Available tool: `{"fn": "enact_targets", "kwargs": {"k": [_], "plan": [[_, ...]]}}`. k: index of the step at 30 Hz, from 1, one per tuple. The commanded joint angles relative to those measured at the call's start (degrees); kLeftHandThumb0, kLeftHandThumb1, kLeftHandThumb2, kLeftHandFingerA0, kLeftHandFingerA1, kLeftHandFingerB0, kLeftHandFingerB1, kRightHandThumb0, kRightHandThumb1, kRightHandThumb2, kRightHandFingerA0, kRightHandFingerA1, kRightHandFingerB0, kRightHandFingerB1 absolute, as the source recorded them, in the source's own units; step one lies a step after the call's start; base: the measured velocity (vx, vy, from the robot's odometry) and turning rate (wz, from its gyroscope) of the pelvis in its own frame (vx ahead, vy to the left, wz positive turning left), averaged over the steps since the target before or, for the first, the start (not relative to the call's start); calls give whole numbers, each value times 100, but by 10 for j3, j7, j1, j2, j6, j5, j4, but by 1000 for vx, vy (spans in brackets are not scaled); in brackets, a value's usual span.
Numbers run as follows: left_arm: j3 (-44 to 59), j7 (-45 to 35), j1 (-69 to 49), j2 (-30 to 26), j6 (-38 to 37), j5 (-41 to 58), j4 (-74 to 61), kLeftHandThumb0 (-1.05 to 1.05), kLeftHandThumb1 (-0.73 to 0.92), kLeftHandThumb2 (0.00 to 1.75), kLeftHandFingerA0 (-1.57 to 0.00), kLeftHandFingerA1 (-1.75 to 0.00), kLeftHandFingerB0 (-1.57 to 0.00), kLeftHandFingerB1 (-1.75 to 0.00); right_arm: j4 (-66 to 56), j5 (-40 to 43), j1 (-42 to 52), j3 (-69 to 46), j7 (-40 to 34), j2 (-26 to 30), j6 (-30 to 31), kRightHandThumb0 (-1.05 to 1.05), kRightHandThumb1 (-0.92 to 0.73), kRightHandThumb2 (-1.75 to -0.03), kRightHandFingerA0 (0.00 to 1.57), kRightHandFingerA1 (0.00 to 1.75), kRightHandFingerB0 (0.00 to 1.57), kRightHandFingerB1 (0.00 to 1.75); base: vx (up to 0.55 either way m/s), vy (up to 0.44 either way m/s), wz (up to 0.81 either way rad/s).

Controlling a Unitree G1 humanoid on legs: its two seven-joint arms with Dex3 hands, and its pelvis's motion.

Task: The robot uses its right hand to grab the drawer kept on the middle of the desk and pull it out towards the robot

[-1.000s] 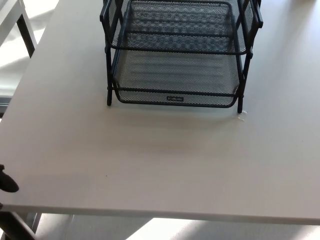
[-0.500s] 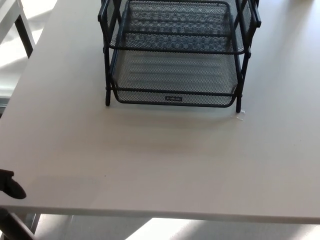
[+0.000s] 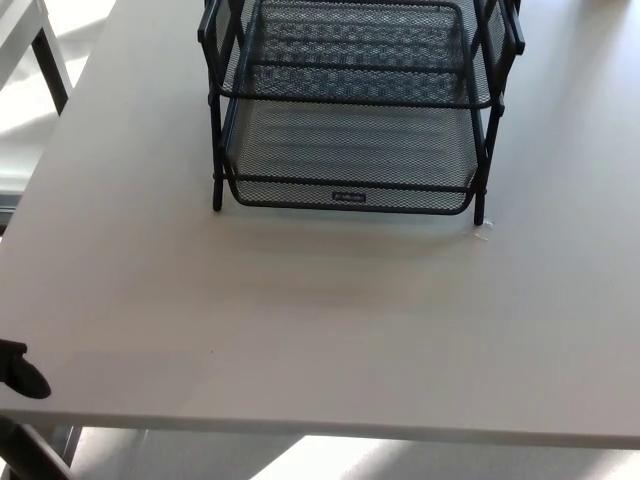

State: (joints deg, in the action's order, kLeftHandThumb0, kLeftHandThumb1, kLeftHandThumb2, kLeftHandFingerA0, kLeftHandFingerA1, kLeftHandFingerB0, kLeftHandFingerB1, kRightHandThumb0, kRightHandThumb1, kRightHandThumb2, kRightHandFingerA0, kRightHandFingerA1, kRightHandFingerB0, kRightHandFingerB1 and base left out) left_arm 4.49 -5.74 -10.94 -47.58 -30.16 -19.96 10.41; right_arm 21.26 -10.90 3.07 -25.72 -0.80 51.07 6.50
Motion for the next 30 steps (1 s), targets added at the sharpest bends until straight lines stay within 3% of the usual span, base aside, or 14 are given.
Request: {"fn": "enact_targets", "kwargs": {"k": [1, 4, 5, 8, 9, 10, 11, 12, 15, 20, 24, 25, 27, 30], "plan": [[7, -10, 2, -8, -11, -7, 5, -27, 57, 58, -75, -79, -81, -58, -144, -15, -37, -16, -4, 17, 20, -69, -63, -59, 30, 83, 17, 55, 0, 0, 0], [8, -9, 2, -8, -17, -5, 7, -26, 57, 58, -75, -80, -81, -58, -214, 4, -61, -10, 10, -2, 38, -55, -61, -59, 27, 63, 21, 45, 0, 0, 0], [8, -12, 0, -9, -13, -4, 4, -27, 57, 58, -73, -80, -80, -59, -230, 11, -75, 0, 7, -13, 6, -46, -57, -58, 25, 54, 24, 38, 0, 0, 0], [8, -11, 0, -10, -12, -7, 2, -27, 57, 58, -73, -80, -80, -58, -250, 10, -83, 10, 11, -19, -14, -44, -57, -58, 28, 48, 24, 34, 0, 0, 0], [7, -14, 2, -10, -11, -6, 4, -28, 57, 58, -74, -81, -80, -59, -280, -6, -93, 24, -1, -28, -14, -45, -55, -57, 49, 75, 29, 32, 0, 0, 0], [7, -14, 2, -8, -10, -6, 5, -27, 57, 58, -75, -80, -81, -58, -317, -1, -99, 33, 11, -34, 2, -45, -44, -76, 37, 65, 19, 43, 0, 0, 0], [7, -6, 5, -6, -18, -9, 10, -26, 56, 56, -77, -82, -83, -58, -344, 6, -101, 40, 23, -36, 3, -36, -57, -58, 30, 51, 24, 29, 0, 0, 0], [7, -3, 5, -5, -17, -12, 10, -27, 56, 57, -77, -82, -82, -58, -354, 10, -109, 48, 24, -42, -15, -34, -57, -58, 29, 44, 25, 30, 0, 0, 0], [8, -5, 2, -6, -12, -12, 4, -26, 56, 57, -76, -84, -82, -59, -392, 1, -137, 90, 27, -58, -21, -47, -58, -59, 27, 49, 25, 30, 0, 0, 0], [9, -9, 0, -7, -9, -13, -2, -27, 57, 57, -76, -83, -81, -59, -451, -9, -182, 145, 57, -77, 62, -43, -57, -58, 20, 47, 21, 31, 0, 0, 0], [9, -10, 2, -7, -18, -8, 9, -27, 57, 57, -76, -80, -80, -58, -468, -89, -256, 250, 71, -98, 111, -44, -56, -58, 22, 41, 22, 29, 0, 0, 0], [9, -9, 2, -7, -20, -8, 10, -27, 57, 58, -75, -79, -81, -58, -462, -84, -264, 258, 74, -104, 106, -48, -52, -71, 14, 47, 16, 36, 0, 0, 0], [9, -7, 2, -6, -23, -9, 11, -27, 57, 57, -76, -80, -81, -59, -444, -70, -285, 276, 79, -119, 83, -44, -59, -58, 14, 41, 20, 28, 0, 0, 0], [10, -7, 0, -4, -20, -12, 7, -27, 57, 57, -75, -80, -81, -59, -430, -74, -326, 311, 93, -149, 92, -46, -58, -58, 9, 41, 15, 30, 0, 0, 0]]}}
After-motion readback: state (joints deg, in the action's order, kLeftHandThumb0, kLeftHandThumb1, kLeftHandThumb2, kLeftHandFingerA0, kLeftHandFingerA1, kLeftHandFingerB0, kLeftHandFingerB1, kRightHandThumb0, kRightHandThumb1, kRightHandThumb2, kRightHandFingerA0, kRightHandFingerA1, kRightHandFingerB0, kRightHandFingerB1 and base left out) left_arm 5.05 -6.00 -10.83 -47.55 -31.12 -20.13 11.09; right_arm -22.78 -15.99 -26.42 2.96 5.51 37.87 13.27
